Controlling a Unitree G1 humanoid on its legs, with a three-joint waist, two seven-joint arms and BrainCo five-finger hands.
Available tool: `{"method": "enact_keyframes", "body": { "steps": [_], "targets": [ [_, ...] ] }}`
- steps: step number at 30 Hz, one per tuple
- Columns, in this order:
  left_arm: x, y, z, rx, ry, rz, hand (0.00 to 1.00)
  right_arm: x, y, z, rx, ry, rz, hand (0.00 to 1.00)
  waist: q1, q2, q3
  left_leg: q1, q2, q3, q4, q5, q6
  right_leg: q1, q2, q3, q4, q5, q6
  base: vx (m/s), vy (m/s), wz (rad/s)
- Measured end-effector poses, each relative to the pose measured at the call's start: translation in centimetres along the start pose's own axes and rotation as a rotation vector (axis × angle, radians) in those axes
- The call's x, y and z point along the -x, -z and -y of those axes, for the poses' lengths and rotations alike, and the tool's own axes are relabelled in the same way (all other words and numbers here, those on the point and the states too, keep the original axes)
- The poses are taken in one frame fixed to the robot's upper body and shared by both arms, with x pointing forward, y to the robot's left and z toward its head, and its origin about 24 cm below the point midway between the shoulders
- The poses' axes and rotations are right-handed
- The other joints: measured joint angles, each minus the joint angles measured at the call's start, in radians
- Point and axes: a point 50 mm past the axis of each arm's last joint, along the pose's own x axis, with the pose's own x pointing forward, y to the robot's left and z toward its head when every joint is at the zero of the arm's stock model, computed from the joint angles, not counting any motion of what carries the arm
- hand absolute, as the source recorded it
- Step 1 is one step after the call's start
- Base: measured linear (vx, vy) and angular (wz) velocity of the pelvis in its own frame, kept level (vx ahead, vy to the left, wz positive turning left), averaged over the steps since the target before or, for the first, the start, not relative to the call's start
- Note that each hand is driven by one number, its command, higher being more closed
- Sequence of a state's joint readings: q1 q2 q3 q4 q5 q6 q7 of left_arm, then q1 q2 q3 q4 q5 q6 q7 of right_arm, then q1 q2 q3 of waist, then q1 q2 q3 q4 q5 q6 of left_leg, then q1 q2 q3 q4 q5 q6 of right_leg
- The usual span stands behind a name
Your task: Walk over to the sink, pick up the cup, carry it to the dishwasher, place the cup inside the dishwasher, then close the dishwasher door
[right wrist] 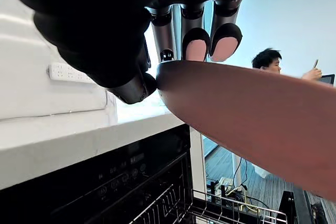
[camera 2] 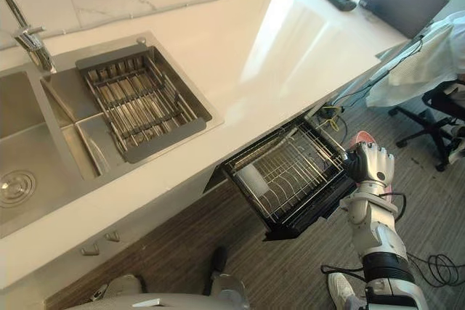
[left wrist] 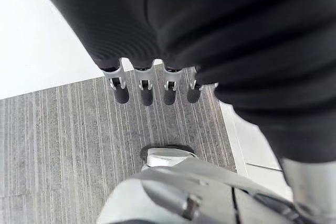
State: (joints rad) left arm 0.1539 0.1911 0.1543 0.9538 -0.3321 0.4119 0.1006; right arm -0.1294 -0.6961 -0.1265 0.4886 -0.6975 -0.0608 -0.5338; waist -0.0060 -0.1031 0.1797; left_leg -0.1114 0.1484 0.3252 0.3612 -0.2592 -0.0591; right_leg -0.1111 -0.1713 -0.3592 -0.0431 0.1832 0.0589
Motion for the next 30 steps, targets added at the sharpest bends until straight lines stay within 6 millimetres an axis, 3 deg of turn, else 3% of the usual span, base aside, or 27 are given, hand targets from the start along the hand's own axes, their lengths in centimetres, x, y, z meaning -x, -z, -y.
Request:
{"method": "enact_keyframes", "body": {
  "steps": [6,13,24,30],
  "targets": [
    [0.2,-1.6,1.2,0.025,0.040,0.039,0.00,-0.2,-0.9,-0.6,-0.028,-0.004,-0.007,1.00,0.006,0.031,0.068,-0.040,-0.019,-0.037,-0.038,0.053,-0.001,-0.030,-0.010,-0.032,-0.006,0.013,0.005,-0.05,-0.029,0.19],
    [0.2,-1.6,1.8,0.103,0.062,0.038,0.00,-1.0,-1.6,-0.8,-0.029,-0.003,-0.011,1.00,0.012,0.053,0.132,-0.066,-0.034,-0.070,-0.051,0.074,0.003,-0.032,-0.018,-0.054,-0.027,0.021,0.003,-0.07,0.000,0.12],
    [0.4,-3.2,2.6,0.086,0.075,0.092,0.00,-4.7,-2.5,1.8,-0.056,0.083,-0.015,1.00,0.012,0.101,0.214,-0.118,-0.053,-0.139,-0.070,0.113,0.003,-0.052,-0.023,-0.106,-0.036,0.036,0.009,-0.03,0.024,0.14],
    [0.5,-3.6,2.6,0.100,0.056,0.131,0.00,-5.4,-2.4,1.9,-0.068,0.074,-0.032,1.00,0.022,0.112,0.254,-0.145,-0.059,-0.172,-0.070,0.125,0.003,-0.058,-0.025,-0.131,-0.036,0.036,0.009,-0.03,0.037,0.15]
  ]
}}
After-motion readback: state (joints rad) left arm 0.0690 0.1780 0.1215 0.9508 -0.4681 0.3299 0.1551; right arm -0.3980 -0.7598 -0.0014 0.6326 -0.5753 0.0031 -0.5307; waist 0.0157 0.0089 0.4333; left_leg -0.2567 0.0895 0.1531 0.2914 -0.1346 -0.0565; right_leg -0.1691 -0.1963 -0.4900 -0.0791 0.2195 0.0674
